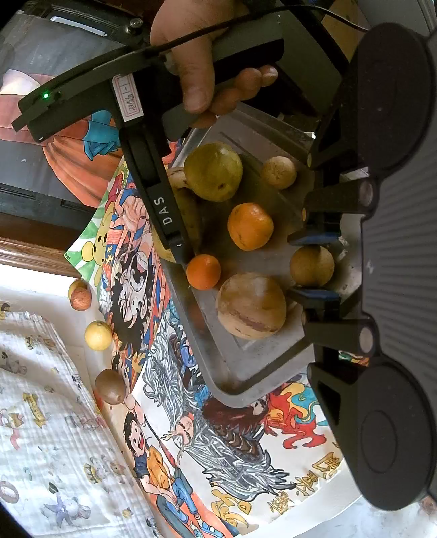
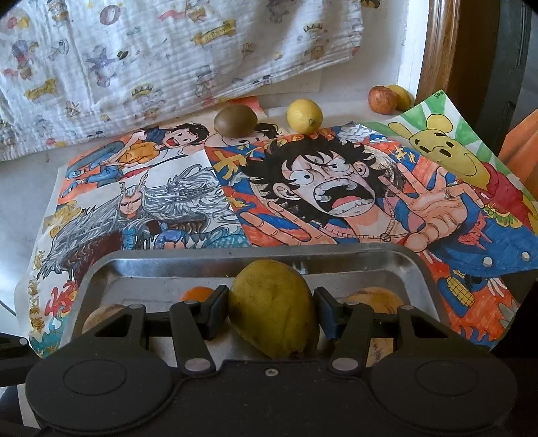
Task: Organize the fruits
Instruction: 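Lower both fruits into the metal tray and open both tools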
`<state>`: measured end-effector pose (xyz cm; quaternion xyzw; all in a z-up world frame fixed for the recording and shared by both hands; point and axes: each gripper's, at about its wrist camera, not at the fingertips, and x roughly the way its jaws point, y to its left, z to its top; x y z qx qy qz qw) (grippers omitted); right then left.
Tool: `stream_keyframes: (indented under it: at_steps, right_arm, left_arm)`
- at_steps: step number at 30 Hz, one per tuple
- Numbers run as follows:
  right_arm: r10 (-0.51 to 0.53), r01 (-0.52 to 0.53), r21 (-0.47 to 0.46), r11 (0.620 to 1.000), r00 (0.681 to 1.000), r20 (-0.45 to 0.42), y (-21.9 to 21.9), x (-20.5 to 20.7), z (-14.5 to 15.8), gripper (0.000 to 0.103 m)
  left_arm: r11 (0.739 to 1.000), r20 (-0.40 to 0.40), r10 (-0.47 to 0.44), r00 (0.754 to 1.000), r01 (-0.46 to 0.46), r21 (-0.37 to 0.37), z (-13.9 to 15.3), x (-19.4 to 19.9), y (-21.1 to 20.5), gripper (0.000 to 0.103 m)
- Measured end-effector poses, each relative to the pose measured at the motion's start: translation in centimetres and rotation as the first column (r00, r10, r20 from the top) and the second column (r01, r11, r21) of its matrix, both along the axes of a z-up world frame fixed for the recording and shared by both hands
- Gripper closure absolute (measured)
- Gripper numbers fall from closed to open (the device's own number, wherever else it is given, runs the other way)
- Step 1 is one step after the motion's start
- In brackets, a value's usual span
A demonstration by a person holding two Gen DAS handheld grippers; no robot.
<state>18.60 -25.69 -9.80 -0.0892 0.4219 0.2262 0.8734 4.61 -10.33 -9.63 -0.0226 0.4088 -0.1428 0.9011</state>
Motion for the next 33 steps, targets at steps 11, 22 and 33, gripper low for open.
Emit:
stream_keyframes:
  at_steps: [11,22,33]
  right_arm:
    - [0.006,-0.006,-0.024,1.0,1.0,0.009,0.2,-0.1,-0.2,0.046]
    - [0.006,-0.006,-0.027,1.0,1.0,0.002,0.1,-0.3,-0.1,0.046]
    - [0.008,-0.008,-0.004,1.0,0.999,0.033,0.0,-1.1,1.5,0.039]
  left_arm:
    - [1.0,0.004,-0.001,1.0,0.001,0.006,-0.1,0.0,0.0,0.074]
    - [1.0,0.003,-0.001,1.0,0.001,0.002,0.0,-0.1,0.1,0.071]
    - [1.0,0.01,0.001,1.0,-0.001,0.006,0.1,-0.4,-0.2,0.05]
